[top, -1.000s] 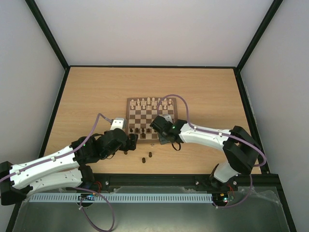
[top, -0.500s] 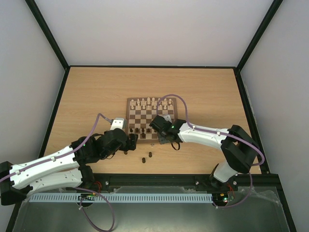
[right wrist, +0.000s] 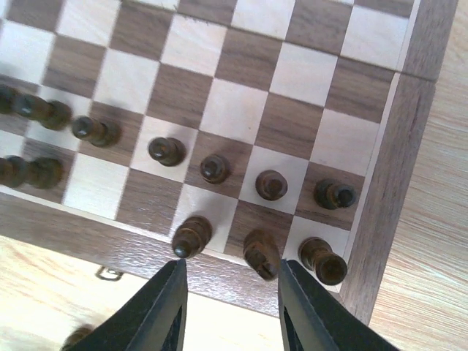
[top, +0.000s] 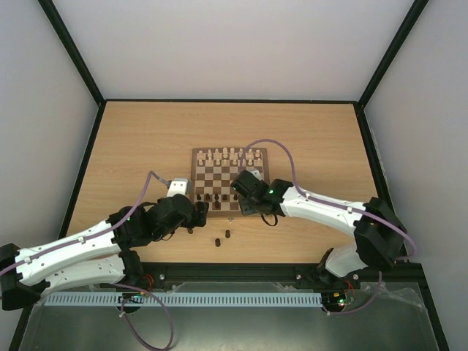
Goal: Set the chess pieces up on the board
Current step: Place the chess piece on the chessboard, then pick up the chess piece at the center of the board.
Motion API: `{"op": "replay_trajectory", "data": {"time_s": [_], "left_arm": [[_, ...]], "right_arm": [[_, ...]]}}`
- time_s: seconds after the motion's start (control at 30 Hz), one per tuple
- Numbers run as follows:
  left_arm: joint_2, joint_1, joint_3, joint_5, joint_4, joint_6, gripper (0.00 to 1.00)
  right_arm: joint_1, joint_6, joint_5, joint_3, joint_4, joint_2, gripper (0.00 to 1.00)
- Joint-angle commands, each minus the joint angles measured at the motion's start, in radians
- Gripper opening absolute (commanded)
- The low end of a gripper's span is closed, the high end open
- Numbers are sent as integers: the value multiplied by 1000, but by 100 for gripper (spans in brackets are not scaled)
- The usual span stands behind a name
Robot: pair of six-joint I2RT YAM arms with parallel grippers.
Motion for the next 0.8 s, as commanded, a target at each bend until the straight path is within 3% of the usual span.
{"op": "replay_trajectory", "data": {"time_s": [0.0,0.3,0.43,0.77], "left_arm": [[28,-7,-4,-31,-27,-22,99],[73,-7,-9,-69,-43,-89,99],[67,-9,-32,-71,-41,-120,99],[47,-41,-122,-57,-1,-219,99]], "right_arm": [[-5,-13,-21,27,-57,-83,37],[-7,-61,-32,52,-68,-243,70],[-7,-81,-32,58,-37,-269,100],[-7,-78,16,-11,21,-318,99]]}}
